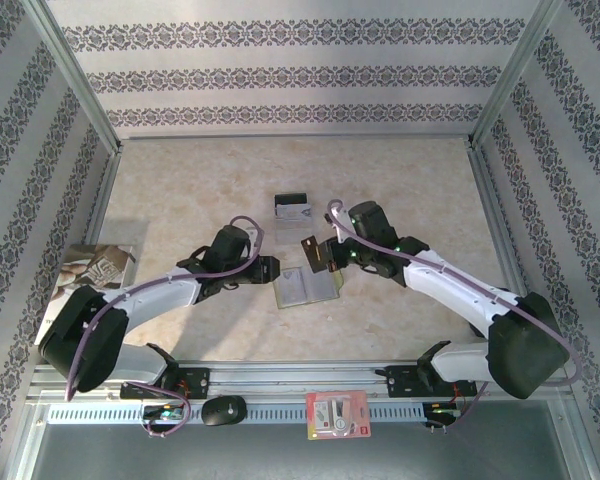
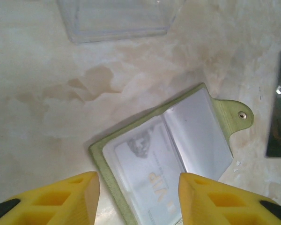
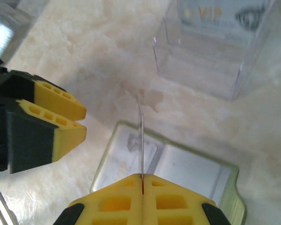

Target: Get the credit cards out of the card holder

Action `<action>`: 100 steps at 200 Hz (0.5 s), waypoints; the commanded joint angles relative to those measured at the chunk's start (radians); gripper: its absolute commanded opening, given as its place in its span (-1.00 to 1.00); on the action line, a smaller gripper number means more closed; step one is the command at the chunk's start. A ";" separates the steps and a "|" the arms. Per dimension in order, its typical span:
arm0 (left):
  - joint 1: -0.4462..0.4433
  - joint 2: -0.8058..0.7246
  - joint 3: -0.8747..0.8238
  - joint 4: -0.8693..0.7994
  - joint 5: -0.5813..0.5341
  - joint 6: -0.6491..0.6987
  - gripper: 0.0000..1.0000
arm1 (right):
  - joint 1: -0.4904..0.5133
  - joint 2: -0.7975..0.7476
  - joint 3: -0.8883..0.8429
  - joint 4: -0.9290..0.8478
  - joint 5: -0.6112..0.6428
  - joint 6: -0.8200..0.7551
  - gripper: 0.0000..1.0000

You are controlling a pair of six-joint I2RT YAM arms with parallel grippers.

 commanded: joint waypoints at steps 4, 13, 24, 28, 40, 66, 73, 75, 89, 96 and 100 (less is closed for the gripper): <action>0.031 -0.032 -0.026 -0.023 0.051 -0.009 0.01 | -0.024 0.026 0.106 -0.051 -0.001 -0.112 -1.00; 0.040 -0.037 -0.024 -0.019 0.079 -0.007 0.03 | -0.035 0.061 0.149 -0.072 -0.067 -0.115 -1.00; 0.049 -0.050 -0.032 -0.004 0.112 -0.003 0.03 | -0.036 0.101 0.186 -0.108 -0.130 -0.117 -1.00; 0.053 -0.056 -0.040 0.012 0.128 -0.002 0.04 | -0.036 0.109 0.187 -0.107 -0.155 -0.110 -1.00; 0.062 -0.089 -0.070 0.072 0.170 0.000 0.12 | -0.036 0.117 0.161 -0.067 -0.217 -0.068 -1.00; 0.070 -0.163 -0.145 0.251 0.252 -0.008 0.21 | -0.045 0.095 0.096 -0.012 -0.298 -0.018 -1.00; 0.072 -0.173 -0.157 0.303 0.283 -0.015 0.23 | -0.051 0.092 0.090 -0.011 -0.327 -0.018 -1.00; 0.072 -0.175 -0.158 0.314 0.292 -0.018 0.23 | -0.053 0.091 0.089 -0.013 -0.335 -0.020 -1.00; 0.073 -0.173 -0.157 0.363 0.337 -0.020 0.23 | -0.062 0.087 0.084 -0.018 -0.384 -0.023 -1.00; 0.076 -0.169 -0.150 0.367 0.352 -0.019 0.23 | -0.063 0.087 0.090 -0.024 -0.389 -0.031 -1.00; 0.076 -0.166 -0.146 0.363 0.355 -0.018 0.23 | -0.065 0.088 0.096 -0.034 -0.387 -0.038 -1.00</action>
